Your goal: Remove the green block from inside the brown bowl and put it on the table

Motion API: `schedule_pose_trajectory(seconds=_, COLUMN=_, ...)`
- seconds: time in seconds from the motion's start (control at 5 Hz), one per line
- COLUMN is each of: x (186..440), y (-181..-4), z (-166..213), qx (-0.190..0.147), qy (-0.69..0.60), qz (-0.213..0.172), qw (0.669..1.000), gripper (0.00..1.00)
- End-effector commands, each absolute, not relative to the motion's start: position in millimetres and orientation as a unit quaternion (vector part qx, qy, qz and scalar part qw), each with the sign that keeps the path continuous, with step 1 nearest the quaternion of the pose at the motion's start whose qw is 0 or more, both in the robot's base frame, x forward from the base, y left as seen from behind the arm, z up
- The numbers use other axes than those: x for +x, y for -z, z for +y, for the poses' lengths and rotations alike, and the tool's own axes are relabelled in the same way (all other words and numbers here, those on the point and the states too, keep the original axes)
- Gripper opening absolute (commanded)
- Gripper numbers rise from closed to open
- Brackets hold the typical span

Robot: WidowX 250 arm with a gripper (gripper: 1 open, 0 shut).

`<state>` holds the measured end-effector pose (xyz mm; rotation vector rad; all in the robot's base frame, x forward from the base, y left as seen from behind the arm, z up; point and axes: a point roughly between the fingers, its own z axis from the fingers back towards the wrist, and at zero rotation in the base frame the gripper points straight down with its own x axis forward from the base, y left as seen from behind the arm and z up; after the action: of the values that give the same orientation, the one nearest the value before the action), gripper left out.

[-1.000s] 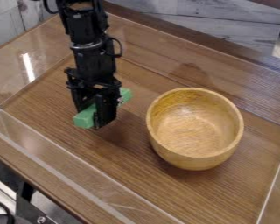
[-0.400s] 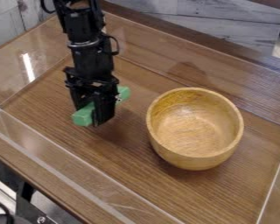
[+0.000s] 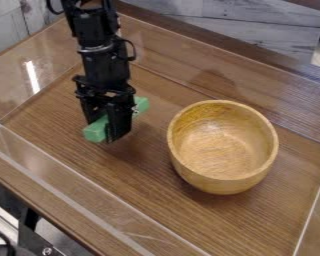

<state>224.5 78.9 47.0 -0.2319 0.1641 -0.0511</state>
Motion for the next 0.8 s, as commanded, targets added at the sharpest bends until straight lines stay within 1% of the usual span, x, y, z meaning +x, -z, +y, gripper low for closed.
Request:
schedule_pose_trajectory(seconds=0.0, x=234.2, y=-57.5, z=86.7, qx=-0.107, qy=0.024, qz=0.058, qw=0.992, gripper=0.00)
schedule_pose_trajectory(seconds=0.6, x=237.2, y=-56.8, z=89.7, qx=-0.113, qy=0.024, qz=0.056, qw=0.992, gripper=0.00)
